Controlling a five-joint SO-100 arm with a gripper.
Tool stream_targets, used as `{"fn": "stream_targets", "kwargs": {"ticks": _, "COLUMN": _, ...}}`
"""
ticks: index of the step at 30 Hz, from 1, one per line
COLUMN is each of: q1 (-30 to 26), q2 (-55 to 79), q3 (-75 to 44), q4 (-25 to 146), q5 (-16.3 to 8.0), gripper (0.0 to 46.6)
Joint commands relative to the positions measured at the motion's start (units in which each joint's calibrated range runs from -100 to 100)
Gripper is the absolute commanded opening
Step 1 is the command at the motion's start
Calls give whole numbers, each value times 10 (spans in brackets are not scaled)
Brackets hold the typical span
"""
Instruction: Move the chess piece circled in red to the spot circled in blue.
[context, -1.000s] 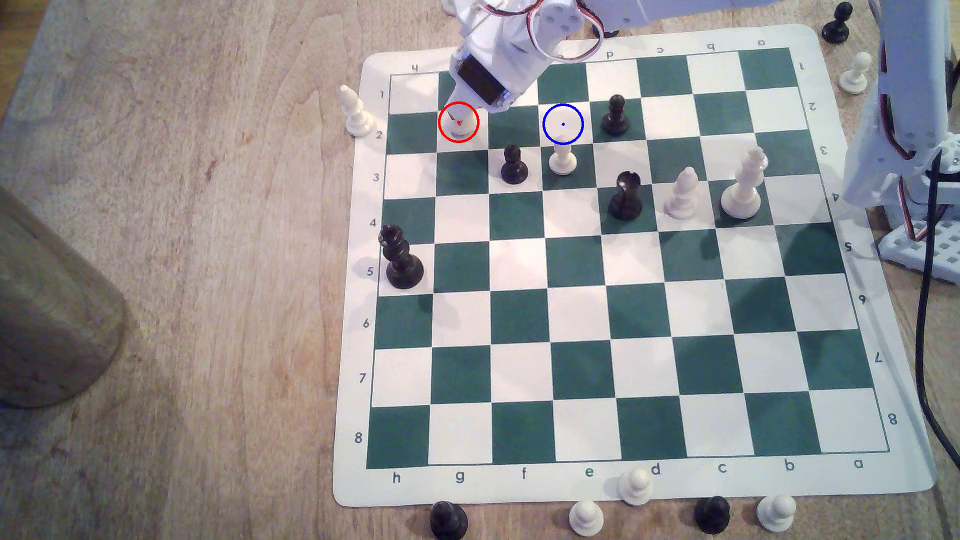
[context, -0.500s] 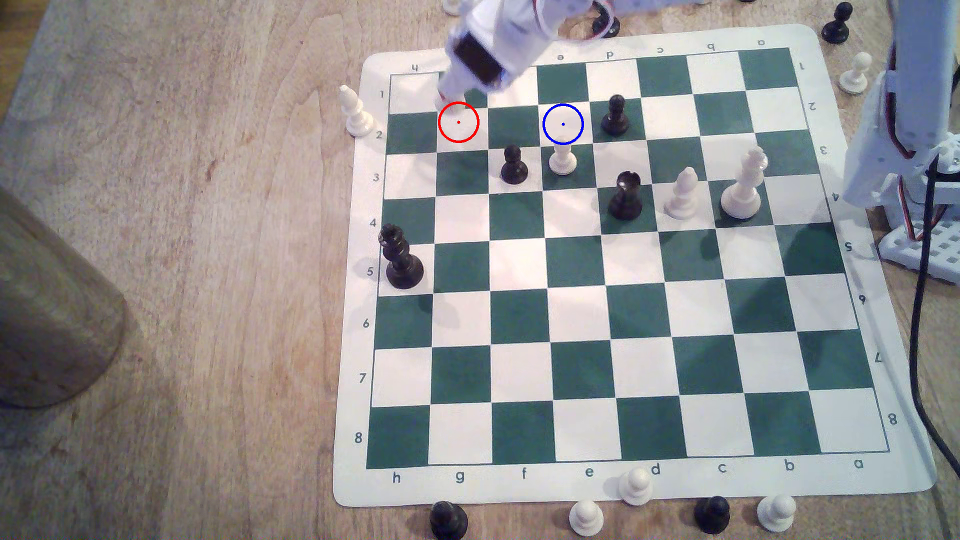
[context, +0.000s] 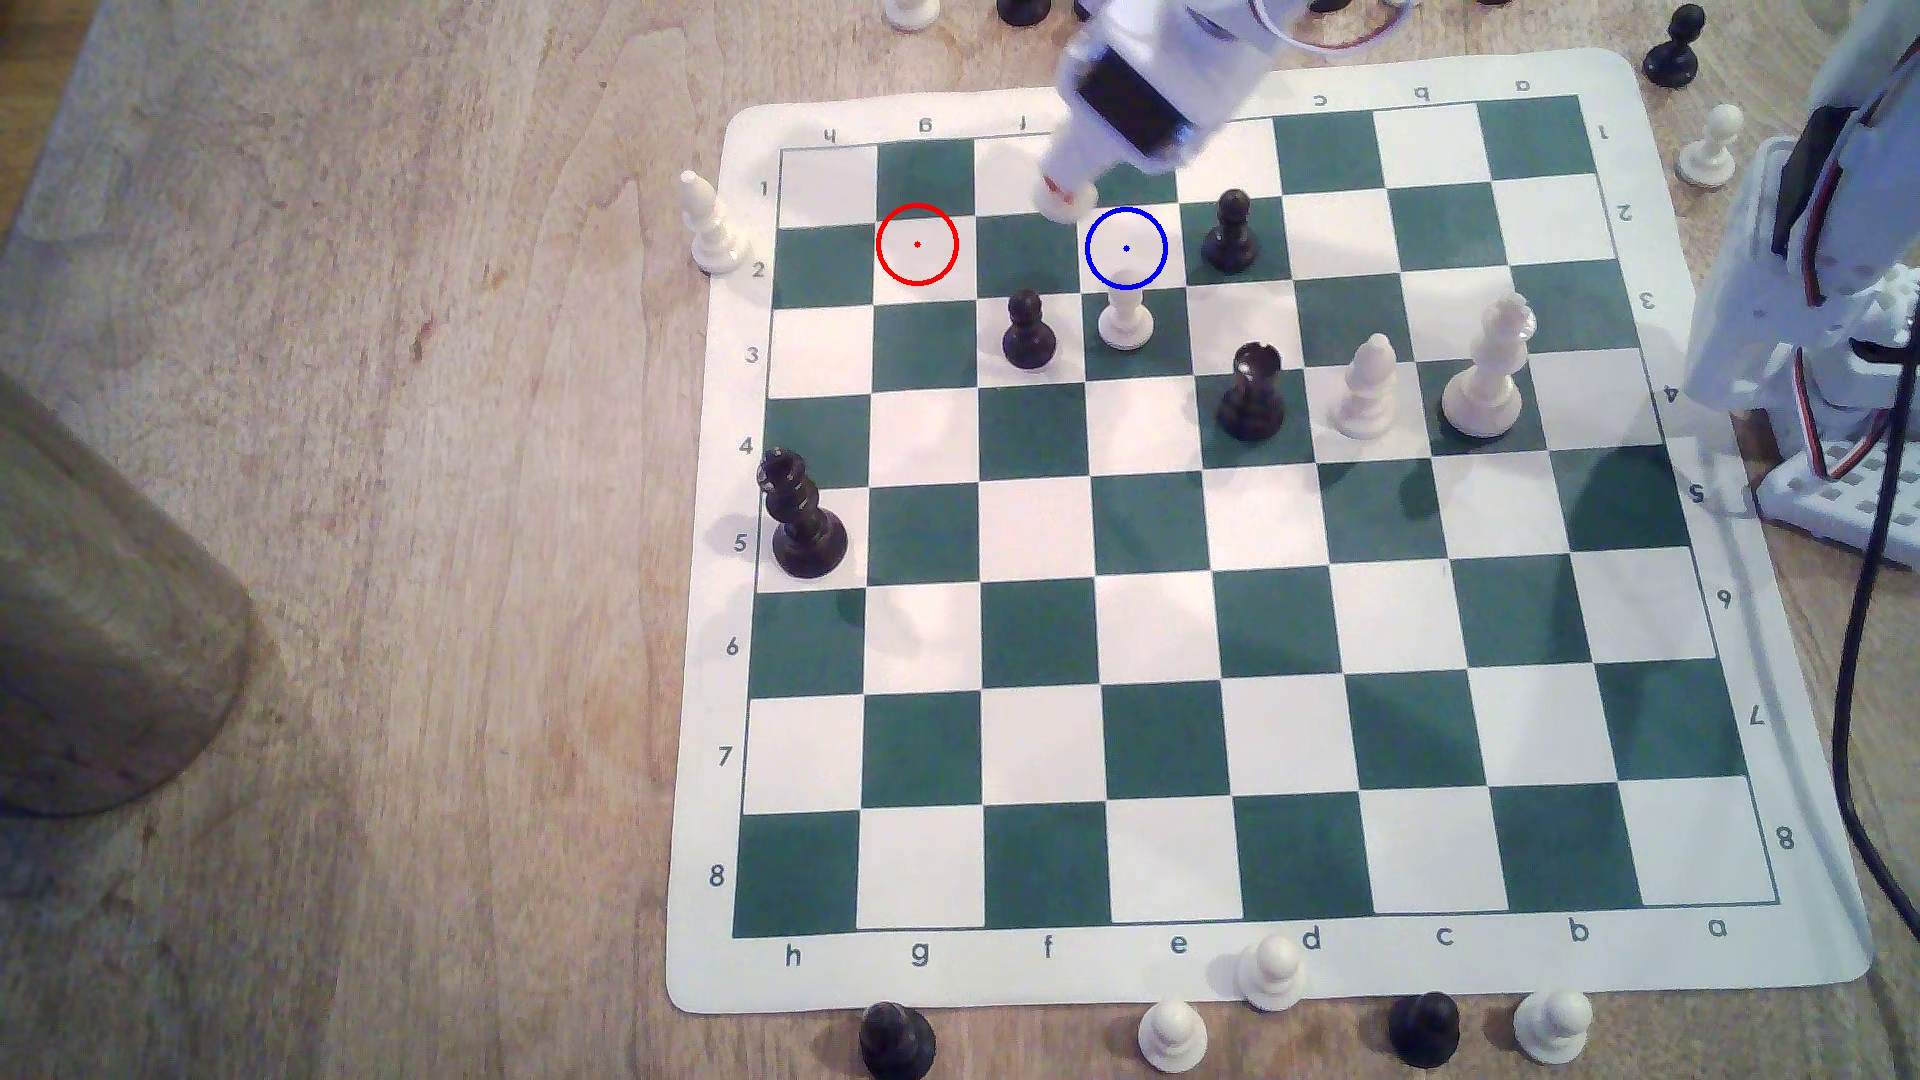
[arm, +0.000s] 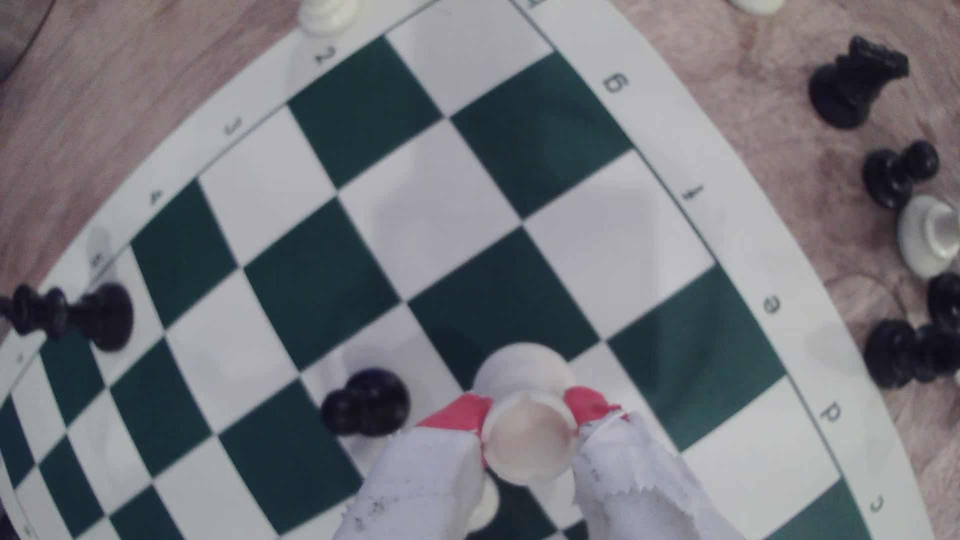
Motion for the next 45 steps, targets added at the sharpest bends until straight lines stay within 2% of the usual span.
{"fn": "stream_targets", "kwargs": {"ticks": 1, "q1": 7, "q2": -66, "q3": 16, "q4": -4, "q5": 4, "gripper": 3}}
{"fn": "stream_targets", "kwargs": {"ticks": 22, "q1": 8, "q2": 2, "q3": 23, "q4": 1, "q5": 20, "gripper": 3}}
{"fn": "stream_targets", "kwargs": {"ticks": 40, "q1": 18, "q2": 29, "q3": 31, "q4": -7, "q5": 21, "gripper": 4}}
{"fn": "stream_targets", "kwargs": {"ticks": 45, "q1": 20, "q2": 30, "q3": 32, "q4": -17, "q5": 19, "gripper": 80}}
